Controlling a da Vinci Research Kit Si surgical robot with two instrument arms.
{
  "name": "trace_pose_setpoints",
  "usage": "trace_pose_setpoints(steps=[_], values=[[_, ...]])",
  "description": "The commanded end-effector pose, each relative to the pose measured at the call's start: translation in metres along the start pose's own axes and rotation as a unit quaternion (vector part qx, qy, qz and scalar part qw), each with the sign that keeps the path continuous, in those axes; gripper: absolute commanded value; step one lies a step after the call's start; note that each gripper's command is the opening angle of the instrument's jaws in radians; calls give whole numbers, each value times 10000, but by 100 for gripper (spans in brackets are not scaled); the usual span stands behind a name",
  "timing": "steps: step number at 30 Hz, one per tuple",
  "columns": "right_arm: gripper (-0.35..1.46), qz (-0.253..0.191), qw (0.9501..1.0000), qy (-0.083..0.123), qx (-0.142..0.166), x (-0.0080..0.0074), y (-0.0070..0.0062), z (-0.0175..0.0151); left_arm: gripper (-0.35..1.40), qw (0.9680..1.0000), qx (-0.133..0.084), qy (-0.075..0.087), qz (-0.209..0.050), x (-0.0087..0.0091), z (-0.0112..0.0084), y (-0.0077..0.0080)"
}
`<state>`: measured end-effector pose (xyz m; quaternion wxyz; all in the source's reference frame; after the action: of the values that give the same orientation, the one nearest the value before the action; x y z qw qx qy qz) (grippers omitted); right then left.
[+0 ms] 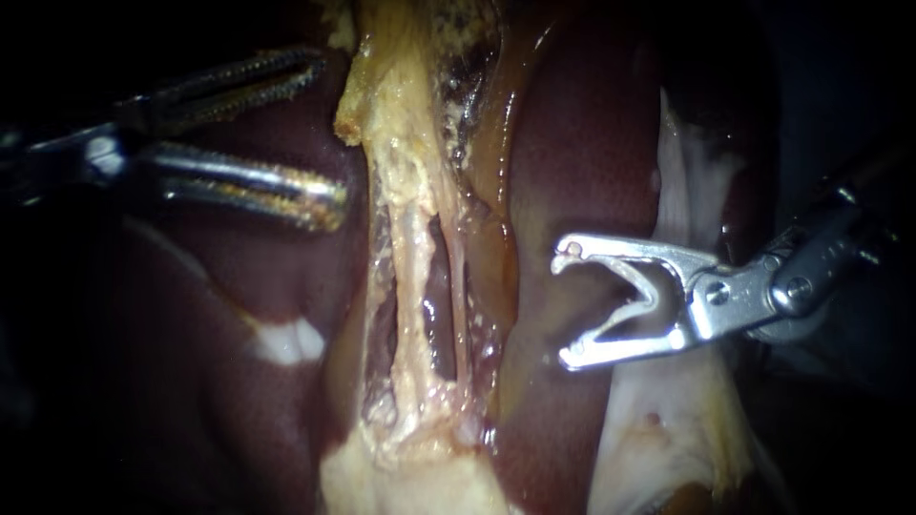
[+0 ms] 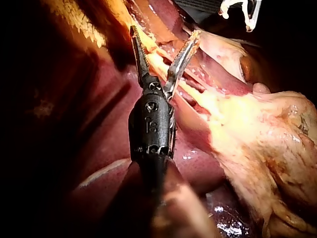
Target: Grabbing gallbladder
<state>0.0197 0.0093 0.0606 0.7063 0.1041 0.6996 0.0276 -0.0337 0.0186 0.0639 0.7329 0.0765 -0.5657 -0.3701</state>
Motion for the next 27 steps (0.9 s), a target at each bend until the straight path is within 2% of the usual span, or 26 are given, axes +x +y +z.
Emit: trace_pose_setpoints(steps=[1, 5, 10, 15, 23, 27], values=[[56, -1, 10000, 0, 1, 0, 0, 0, 84, 10000, -11, -1, -27, 3, 2, 2], [56, -1, 10000, 0, 1, 0, 0, 0, 79, 9996, -55, 108, -270, 13, 11, 7], [56, -1, 10000, 0, 1, 0, 0, 0, 69, 9976, -137, 220, -643, 25, 23, 3], [56, -1, 10000, 0, 1, 0, 0, 0, 61, 9954, -202, 265, -902, 27, 32, 1], [56, -1, 10000, 1, 2, 0, 0, 0, 51, 9932, -281, 324, -1083, 30, 41, 10], [56, -1, 10000, 2, 3, 0, 0, 0, 36, 9916, -319, 390, -1193, 35, 39, 20]])
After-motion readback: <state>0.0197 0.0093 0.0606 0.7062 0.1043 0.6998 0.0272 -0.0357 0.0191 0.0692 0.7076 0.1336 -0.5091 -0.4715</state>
